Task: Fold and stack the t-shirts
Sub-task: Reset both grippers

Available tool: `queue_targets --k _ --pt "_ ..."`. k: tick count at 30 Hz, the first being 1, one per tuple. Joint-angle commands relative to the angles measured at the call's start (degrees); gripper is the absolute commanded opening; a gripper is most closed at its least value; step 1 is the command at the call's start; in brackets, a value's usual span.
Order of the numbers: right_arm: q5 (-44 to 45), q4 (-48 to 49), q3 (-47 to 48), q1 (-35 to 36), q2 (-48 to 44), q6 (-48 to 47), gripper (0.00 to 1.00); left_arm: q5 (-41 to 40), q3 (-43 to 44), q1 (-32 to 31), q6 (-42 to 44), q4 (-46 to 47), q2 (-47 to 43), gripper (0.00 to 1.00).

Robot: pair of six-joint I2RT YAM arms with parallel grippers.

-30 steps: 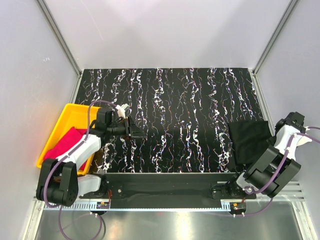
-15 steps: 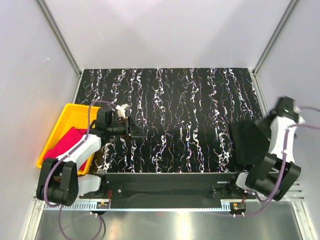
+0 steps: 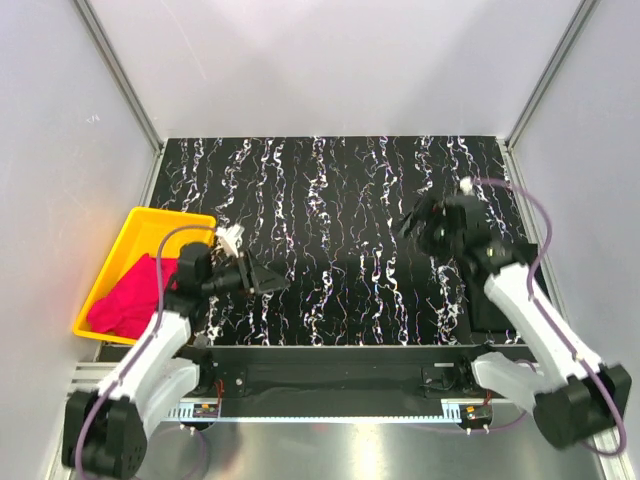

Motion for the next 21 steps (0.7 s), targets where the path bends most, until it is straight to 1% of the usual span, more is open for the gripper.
queue_targets --k 1,2,3,4,5,6,7,8,9,11,12,14,15,16,17,18,19,20,21 --pt "-11.5 20.5 -13.5 1.9 -10.3 9.2 1.0 -1.7 -5.5 -0.2 -7.2 6.5 -9.2 0.49" --pt "-13.1 23.2 -21.2 2.0 -13.2 13.9 1.0 -1.1 -6.6 -0.4 -8.5 9.0 -10.2 0.5" --pt "-13.7 25.3 -24.5 1.9 -15.9 16.1 1.0 -0.6 -9.3 -0.7 -10.0 10.2 -11.0 0.5" --pt "-14.1 27.5 -27.4 1.9 -20.9 18.3 1.0 -0.1 -10.6 -0.7 -12.6 11.1 -12.3 0.51" --pt "-14.8 27.4 -31.6 1.9 -23.0 22.0 1.0 -0.2 -11.8 -0.9 -13.9 13.4 -15.3 0.53" --pt "-15.2 27.0 -33.1 1.9 -26.4 23.6 1.0 -0.1 -14.6 -1.1 -17.4 15.2 -17.2 0.55" --pt "-15.3 24.0 -34.1 1.9 -28.1 25.7 1.0 -0.4 -16.0 -1.3 -19.2 16.8 -19.0 0.58" --pt "-15.2 22.2 -35.1 1.9 -29.7 26.2 1.0 -0.9 -17.3 -1.4 -21.0 19.3 -22.7 0.98" --pt "-15.6 21.0 -35.6 1.9 -32.8 26.2 1.0 -1.1 -19.7 -1.4 -24.1 20.4 -24.6 0.99" --pt "-17.7 20.3 -37.8 1.9 -36.0 26.3 1.0 -1.7 -21.4 -1.5 -26.4 22.2 -30.0 0.99" --pt "-18.0 20.3 -39.0 1.8 -39.7 27.1 1.0 -1.5 -22.2 -1.4 -28.2 22.5 -31.6 0.99" --pt "-19.8 21.8 -42.6 1.8 -44.0 30.8 1.0 -1.1 -23.0 -1.6 -30.2 23.6 -35.3 0.99" --pt "-20.4 22.9 -44.2 1.9 -49.1 32.5 1.0 -1.0 -24.7 -1.5 -31.4 25.3 -39.0 0.99" --pt "-20.7 23.4 -45.7 1.9 -52.0 34.2 1.0 -1.0 -25.4 -1.5 -34.7 26.5 -40.8 0.99" --pt "-20.9 23.4 -48.3 1.9 -55.2 37.7 0.99 -1.1 -26.6 -1.6 -36.9 30.3 -42.6 0.99" --pt "-20.9 23.0 -49.3 1.9 -62.2 39.3 1.0 -2.2 -29.3 -1.6 -43.0 33.6 -46.6 0.99" --pt "-21.4 23.3 -50.4 1.9 -63.0 42.1 1.0 -3.0 -30.8 -1.7 -45.8 36.6 -48.7 0.99" --pt "-26.1 25.1 -50.5 1.9 -61.3 41.5 1.0 -3.4 -31.1 -1.7 -47.1 37.4 -51.0 0.99" --pt "-28.7 27.8 -50.9 1.9 -59.3 41.3 1.0 -4.0 -31.0 -1.7 -50.0 38.7 -53.8 0.99"
